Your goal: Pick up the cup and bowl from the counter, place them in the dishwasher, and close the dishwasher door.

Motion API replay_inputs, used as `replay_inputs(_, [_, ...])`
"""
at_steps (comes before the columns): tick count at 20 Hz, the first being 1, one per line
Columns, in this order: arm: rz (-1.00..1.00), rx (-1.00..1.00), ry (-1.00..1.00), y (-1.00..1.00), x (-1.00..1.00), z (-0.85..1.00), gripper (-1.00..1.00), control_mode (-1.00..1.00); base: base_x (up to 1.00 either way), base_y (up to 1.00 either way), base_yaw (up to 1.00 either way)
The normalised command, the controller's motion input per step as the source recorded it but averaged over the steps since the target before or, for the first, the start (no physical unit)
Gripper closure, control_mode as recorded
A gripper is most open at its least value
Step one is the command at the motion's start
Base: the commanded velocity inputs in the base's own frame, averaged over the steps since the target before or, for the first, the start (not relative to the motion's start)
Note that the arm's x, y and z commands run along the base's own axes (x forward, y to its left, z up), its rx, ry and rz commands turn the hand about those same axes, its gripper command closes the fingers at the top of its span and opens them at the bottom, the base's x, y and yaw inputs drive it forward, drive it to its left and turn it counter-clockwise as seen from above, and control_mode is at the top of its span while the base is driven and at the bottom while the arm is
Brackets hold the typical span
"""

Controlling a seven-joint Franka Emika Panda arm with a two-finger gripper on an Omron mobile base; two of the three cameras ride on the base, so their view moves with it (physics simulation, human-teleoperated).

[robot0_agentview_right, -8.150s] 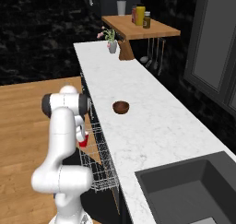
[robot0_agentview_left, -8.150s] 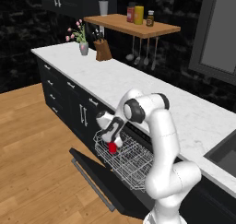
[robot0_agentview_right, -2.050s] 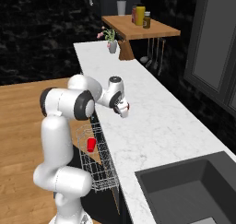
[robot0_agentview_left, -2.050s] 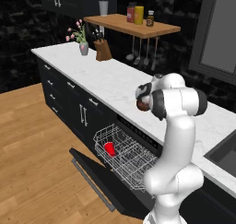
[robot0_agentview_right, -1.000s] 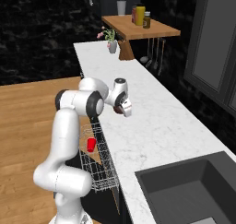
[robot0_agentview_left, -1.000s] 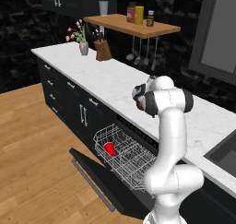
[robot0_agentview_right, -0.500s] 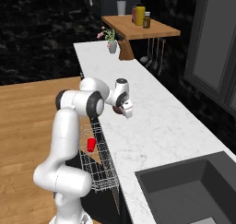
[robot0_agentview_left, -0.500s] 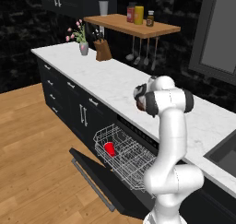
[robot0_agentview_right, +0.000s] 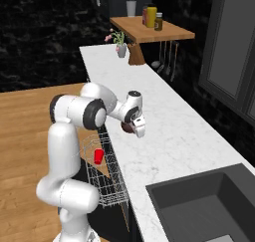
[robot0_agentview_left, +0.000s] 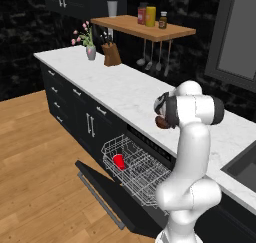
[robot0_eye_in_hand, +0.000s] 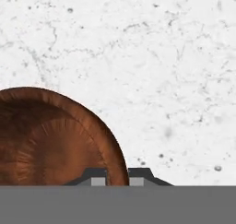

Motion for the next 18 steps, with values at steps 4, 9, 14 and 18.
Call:
replay_inputs(4, [-0.02, 0.0, -0.03, 0.0, -1.0, 0.06, 1.0, -1.0, 0.0, 0.0, 0.0])
replay_inputs(9, [0.0, 0.0, -0.05, 0.28, -0.96, 0.2, 1.0, -1.0, 0.0, 0.0, 0.0])
replay_inputs(14, [0.0, -0.02, -0.07, 0.52, -0.85, 0.38, 1.0, -1.0, 0.0, 0.0, 0.0])
replay_inputs(18, [0.0, -0.02, -0.06, 0.66, -0.83, 0.43, 1.0, -1.0, 0.0, 0.0, 0.0])
